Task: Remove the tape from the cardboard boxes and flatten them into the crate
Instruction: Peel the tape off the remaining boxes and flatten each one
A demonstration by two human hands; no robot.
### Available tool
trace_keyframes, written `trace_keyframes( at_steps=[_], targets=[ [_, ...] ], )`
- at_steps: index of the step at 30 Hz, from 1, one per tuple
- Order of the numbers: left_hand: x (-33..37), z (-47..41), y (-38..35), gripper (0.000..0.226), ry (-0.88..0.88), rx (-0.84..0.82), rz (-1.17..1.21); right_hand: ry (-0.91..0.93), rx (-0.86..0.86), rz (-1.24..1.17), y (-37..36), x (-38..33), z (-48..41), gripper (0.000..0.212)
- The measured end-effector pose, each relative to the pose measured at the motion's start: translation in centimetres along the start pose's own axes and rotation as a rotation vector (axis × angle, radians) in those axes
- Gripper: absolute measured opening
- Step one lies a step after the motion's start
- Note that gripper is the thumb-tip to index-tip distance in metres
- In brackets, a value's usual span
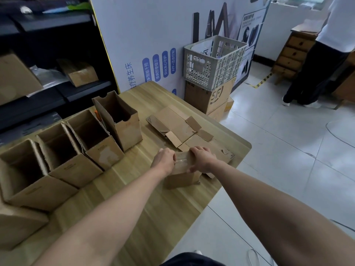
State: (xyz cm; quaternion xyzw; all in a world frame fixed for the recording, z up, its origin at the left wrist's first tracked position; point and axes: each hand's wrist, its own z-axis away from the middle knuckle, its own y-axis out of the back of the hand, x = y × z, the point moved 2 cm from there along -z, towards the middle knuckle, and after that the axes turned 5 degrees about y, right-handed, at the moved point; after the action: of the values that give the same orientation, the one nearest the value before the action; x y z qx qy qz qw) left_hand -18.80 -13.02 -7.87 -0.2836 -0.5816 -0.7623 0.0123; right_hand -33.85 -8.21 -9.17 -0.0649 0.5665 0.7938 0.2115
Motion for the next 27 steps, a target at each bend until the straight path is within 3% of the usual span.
trace_keyframes(
  at_steps=[7,19,27],
  targets=[
    [-0.6,-0.3,-0.4,0.023,-0.042,0.025,0.010,0.013,-0.029,-0.028,0.1,-0.2,-0.8,0.093],
    [-0.3,-1.0,-0.8,0.010,-0.085,0.061,0.052,0.036,-0.067,-0.046,0.1,0.0,-1.0,0.090],
    [0.9,-2.1,0.1,0.008,-0.064,-0.036,-0.006,0.044,-0.102,-0.020,0.2,-0.1,-1.2,0.088]
  ],
)
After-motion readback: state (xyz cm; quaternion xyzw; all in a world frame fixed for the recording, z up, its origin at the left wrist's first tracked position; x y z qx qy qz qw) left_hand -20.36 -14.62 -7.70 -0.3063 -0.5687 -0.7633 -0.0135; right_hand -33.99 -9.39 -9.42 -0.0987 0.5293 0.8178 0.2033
